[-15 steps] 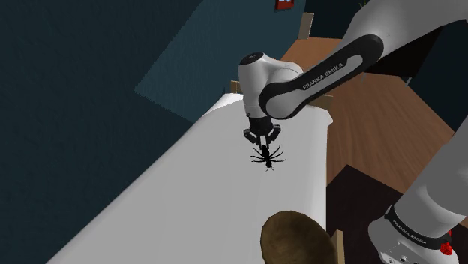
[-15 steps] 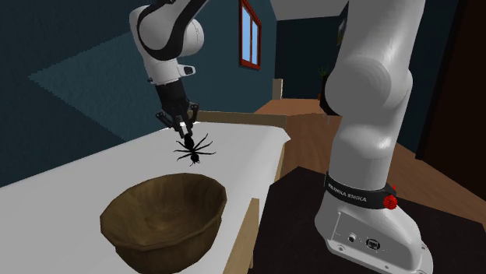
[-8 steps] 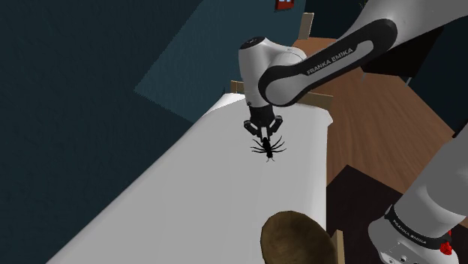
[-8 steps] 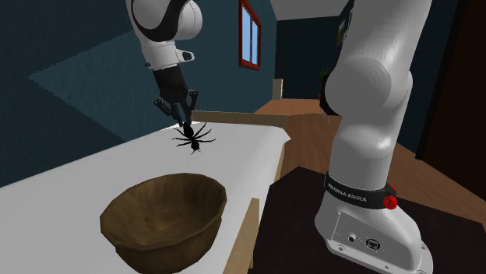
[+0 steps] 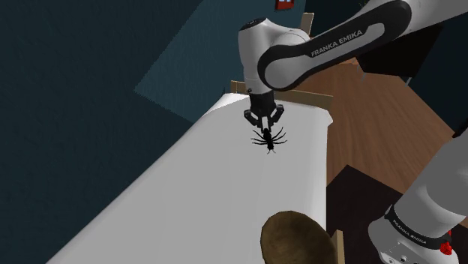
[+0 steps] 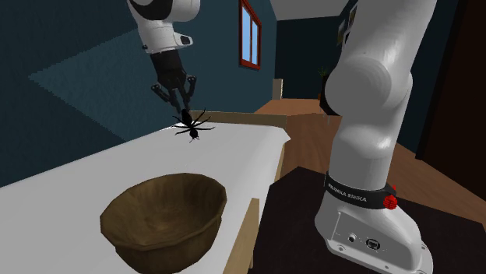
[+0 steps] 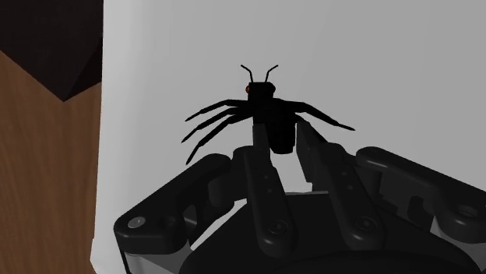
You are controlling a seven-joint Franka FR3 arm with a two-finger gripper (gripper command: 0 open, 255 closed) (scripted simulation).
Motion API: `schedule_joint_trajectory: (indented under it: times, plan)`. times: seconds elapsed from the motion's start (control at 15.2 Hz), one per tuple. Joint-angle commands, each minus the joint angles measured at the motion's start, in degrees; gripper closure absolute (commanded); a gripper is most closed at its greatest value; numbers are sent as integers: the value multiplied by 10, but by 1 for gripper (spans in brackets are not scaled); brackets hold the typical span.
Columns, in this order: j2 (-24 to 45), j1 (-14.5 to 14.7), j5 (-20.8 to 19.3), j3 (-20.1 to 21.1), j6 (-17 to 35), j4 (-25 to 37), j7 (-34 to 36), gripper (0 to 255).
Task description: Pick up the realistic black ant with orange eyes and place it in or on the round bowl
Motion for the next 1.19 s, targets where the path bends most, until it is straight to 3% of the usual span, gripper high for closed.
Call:
schedule_joint_trajectory:
  times: [0.0, 0.2, 1.12]
  plan:
    - [-9, 0, 4, -1, -14, 7, -6, 255]
    - [-16, 0, 8, -2, -34, 21, -11, 255]
    - [-170, 97, 126, 80, -80, -88, 99, 255]
